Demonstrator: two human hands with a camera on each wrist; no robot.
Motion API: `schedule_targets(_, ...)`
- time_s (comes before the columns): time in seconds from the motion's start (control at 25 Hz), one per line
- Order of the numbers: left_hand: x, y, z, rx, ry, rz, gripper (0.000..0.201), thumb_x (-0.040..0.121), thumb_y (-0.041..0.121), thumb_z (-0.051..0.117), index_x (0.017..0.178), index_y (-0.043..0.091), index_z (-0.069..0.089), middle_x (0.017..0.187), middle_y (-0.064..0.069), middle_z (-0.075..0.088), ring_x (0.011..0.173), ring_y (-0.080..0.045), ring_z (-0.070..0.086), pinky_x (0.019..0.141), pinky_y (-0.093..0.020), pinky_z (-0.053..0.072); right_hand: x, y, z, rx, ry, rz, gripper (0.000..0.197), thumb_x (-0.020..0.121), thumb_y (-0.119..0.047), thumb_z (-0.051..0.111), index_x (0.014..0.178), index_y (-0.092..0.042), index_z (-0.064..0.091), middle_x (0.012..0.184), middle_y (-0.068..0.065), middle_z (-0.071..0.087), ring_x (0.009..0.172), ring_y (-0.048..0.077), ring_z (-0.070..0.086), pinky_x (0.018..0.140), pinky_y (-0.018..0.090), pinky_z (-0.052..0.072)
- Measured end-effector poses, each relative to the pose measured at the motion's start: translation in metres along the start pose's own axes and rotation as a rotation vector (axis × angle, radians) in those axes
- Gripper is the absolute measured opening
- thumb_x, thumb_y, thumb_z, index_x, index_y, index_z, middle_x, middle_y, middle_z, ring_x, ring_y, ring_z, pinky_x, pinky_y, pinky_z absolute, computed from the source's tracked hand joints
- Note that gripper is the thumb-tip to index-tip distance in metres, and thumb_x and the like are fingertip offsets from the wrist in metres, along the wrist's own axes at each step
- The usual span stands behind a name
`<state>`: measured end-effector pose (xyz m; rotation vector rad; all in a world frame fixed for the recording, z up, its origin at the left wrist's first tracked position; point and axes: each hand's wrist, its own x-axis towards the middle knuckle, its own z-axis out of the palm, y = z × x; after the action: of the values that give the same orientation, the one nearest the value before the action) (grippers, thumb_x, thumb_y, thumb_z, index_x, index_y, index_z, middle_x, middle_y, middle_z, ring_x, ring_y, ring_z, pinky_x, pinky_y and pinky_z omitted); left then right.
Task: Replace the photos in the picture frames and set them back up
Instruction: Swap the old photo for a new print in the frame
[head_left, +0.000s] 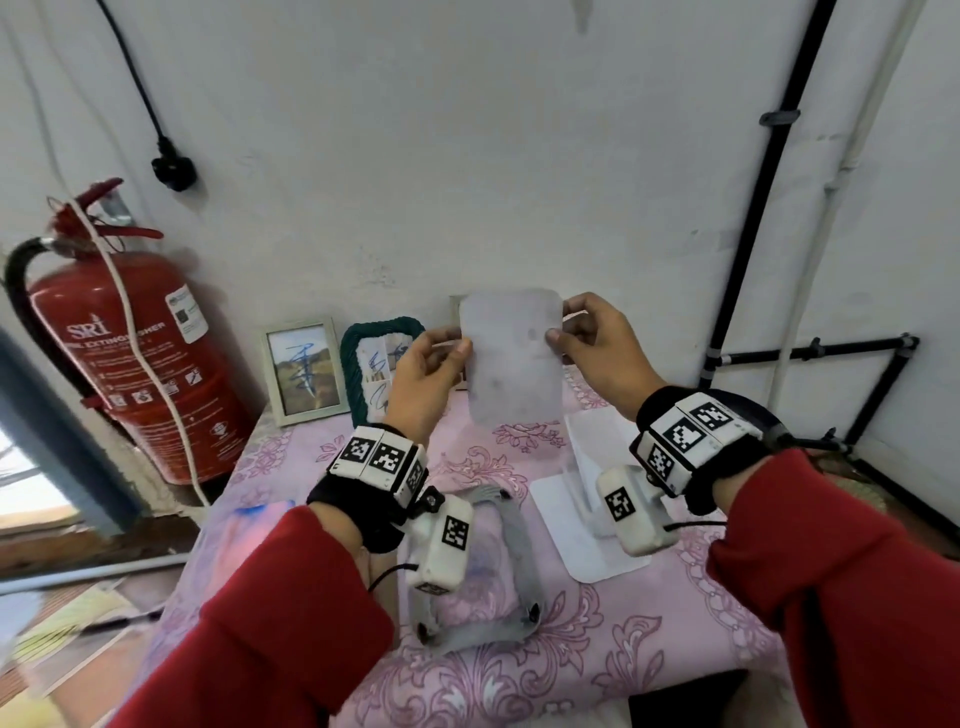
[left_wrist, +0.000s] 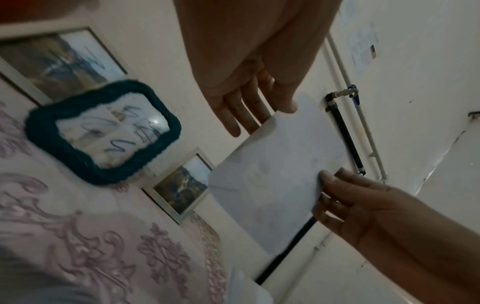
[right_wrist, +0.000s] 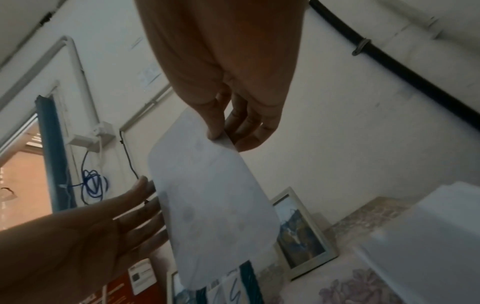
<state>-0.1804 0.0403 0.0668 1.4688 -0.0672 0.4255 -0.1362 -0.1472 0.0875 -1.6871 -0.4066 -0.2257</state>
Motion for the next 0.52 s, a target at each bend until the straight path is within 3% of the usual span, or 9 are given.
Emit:
schedule_targets(0.12, -0.016, 0.001, -0.026, 0.090, -0.059, -0.017, 0.030, 0.086, 0.001, 0.061, 0.114, 0.007, 0.053, 0.084, -0.002, 0.061, 0.078, -0.014, 0.062, 0.074, -0.030, 0.053, -0.011, -0.003, 0.017, 0.031, -0.027, 0.015, 0.017, 0.089, -0.003, 0.058, 0.101, -0.010, 0.050, 0.073, 0.005, 0.056, 0.069, 0.018, 0.055, 0.064, 0.026, 0.051)
schedule_targets(0.24, -0.032, -0.005, -0.050, 0.118, -0.040, -0.033, 0.033, 0.084, -0.001, 0.063, 0.115, 0.005, 0.053, 0.083, -0.004, 0.061, 0.075, -0.015, 0.063, 0.069, -0.029, 0.057, -0.026, 0.003, 0.034, 0.021, -0.080, 0.062, 0.026, 0.090, -0.008, 0.059, 0.114, -0.005, 0.050, 0.082, 0.012, 0.058, 0.067, 0.016, 0.058, 0.050, 0.021, 0.050)
schedule_targets(0.4, -0.049, -0.018, -0.073, 0.116, -0.017, -0.087, 0.038, 0.084, -0.001, 0.062, 0.120, 0.003, 0.053, 0.089, -0.010, 0.063, 0.079, -0.019, 0.065, 0.065, -0.027, 0.059, -0.047, 0.017, 0.049, -0.032, -0.208, 0.139, 0.047, 0.085, -0.009, 0.065, 0.127, -0.012, 0.045, 0.085, 0.008, 0.058, 0.069, 0.021, 0.058, 0.054, 0.029, 0.051)
schedule_targets(0.52, -0.062, -0.031, -0.086, 0.125, -0.012, -0.135, 0.038, 0.083, -0.002, 0.063, 0.120, 0.003, 0.054, 0.085, -0.005, 0.063, 0.076, -0.014, 0.066, 0.063, -0.023, 0.058, -0.063, 0.028, 0.056, -0.080, -0.305, 0.172, 0.059, 0.082, -0.004, 0.068, 0.132, -0.019, 0.040, 0.083, 0.005, 0.055, 0.073, 0.023, 0.058, 0.060, 0.034, 0.055)
